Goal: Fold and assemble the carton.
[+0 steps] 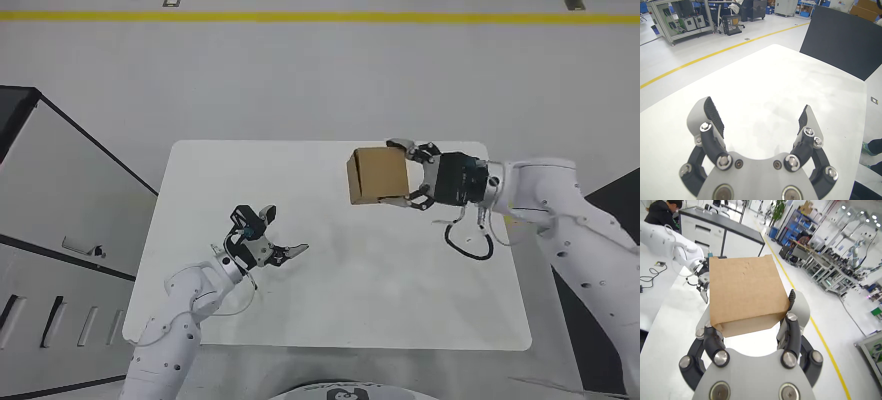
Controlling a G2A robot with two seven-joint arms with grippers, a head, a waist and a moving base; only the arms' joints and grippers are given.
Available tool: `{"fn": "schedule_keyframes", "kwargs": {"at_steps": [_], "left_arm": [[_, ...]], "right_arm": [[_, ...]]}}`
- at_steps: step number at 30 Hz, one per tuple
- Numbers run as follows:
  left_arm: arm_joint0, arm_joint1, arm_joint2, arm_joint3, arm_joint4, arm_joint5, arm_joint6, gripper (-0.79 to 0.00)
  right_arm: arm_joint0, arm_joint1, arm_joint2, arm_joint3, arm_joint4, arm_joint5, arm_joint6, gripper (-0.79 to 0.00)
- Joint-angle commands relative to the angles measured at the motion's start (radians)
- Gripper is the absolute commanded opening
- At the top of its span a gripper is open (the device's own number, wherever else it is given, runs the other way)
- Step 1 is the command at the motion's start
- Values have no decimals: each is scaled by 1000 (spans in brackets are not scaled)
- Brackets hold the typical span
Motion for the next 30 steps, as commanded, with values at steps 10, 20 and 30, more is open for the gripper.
{"fn": "schedule_keyframes", "kwargs": {"at_steps": [10,20,30], "left_arm": [[0,0,0,0,0,0,0,0],[0,0,0,0,0,0,0,0],[0,0,0,0,0,0,0,0]], "right_arm": [[-51,-38,-145,109,-5,36,119,-785],[-42,-58,-187,132,-2,45,98,-785],[-91,-74,-224,133,-65,174,97,-785]]}}
